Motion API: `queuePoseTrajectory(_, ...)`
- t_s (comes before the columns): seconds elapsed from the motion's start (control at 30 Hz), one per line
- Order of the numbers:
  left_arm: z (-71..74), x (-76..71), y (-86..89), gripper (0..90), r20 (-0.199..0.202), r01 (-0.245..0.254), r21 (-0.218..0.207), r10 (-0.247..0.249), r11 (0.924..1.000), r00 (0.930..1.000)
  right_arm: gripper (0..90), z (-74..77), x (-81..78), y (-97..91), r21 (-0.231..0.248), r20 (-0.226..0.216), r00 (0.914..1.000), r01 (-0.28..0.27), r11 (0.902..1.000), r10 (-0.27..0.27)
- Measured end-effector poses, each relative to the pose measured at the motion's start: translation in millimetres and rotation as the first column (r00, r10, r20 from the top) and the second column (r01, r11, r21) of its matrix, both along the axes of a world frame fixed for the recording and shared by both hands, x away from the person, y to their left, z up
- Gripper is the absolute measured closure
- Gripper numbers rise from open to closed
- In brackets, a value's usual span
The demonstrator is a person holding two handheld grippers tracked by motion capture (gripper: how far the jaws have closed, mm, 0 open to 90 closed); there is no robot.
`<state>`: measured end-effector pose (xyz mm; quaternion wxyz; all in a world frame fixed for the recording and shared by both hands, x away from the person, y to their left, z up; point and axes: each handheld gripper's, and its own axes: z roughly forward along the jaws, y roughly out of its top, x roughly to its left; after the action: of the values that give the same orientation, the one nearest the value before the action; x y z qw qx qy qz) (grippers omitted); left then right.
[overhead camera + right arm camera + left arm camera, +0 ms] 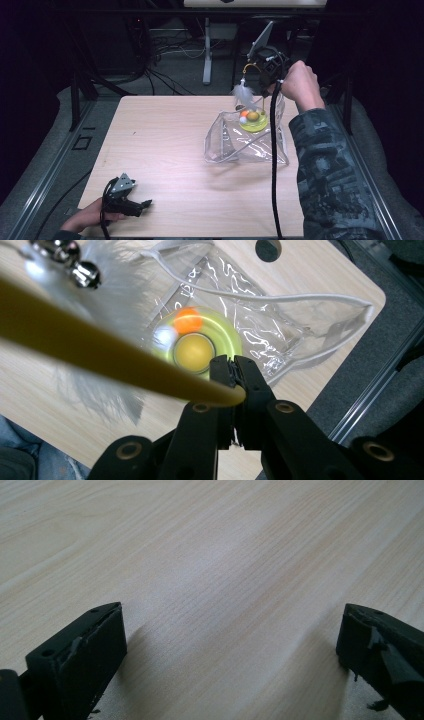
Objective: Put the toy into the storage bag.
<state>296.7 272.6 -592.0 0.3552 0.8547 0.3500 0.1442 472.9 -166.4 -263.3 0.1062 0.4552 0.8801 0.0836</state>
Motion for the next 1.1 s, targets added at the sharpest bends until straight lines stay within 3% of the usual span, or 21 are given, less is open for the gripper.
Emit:
queuePoseTrajectory(0.73,0.0,0.0,0.0,0.0,0.0,0.0,0.0,0.0,1.0,1.0,87.4,-72.4,5.9,-10.0,0.001,-0.086,0.9961,0.018,0.9998,-0.018)
queuePoseTrajectory(1.1,0.0,0.0,0.0,0.0,0.0,0.0,0.0,0.0,1.0,1.0,87.5,-101.5,5.0,-16.8,-0.01,-0.138,0.99,0.03,0.9995,-0.031)
